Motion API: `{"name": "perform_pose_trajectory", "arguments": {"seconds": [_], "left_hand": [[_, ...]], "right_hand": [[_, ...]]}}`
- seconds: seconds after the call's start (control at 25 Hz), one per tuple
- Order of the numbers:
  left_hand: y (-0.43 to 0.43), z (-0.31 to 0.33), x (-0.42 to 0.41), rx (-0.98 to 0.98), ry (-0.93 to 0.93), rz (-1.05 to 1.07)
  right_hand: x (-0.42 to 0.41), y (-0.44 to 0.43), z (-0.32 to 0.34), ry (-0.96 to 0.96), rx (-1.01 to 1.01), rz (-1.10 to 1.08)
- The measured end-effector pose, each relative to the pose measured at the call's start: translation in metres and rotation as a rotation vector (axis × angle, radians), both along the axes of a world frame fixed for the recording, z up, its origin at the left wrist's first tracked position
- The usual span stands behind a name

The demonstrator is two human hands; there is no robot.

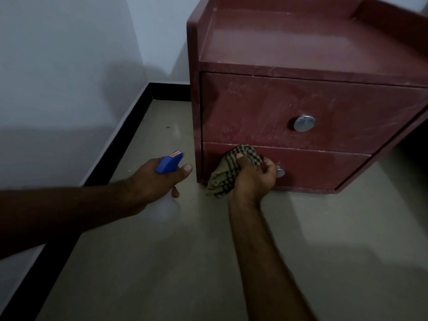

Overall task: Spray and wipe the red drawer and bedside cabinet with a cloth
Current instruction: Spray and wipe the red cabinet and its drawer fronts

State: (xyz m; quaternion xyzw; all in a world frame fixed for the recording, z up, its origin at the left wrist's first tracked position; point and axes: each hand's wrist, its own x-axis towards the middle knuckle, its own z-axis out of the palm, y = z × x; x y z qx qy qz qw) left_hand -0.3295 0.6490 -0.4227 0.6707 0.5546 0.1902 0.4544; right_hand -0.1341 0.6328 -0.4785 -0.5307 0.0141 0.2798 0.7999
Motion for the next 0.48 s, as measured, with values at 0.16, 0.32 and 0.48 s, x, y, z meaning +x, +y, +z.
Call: {"name": "perform_pose_trajectory", "arguments": {"seconds": [0.16,0.32,0.48], "left_hand": [[0.000,0.000,0.000,-0.003,-0.008,0.001],[0.000,0.001,-0.002,-0.014,-0.014,0.011],[0.002,0.002,-0.003,0.030,-0.003,0.004]], "right_hand": [[-0.015,0.005,0.007,-0.118,-0.071,0.028],[-0.028,0.011,0.010,-0.250,-0.154,0.020],[-0.049,0.010,0.006,-0.463,-0.199,0.080]]}}
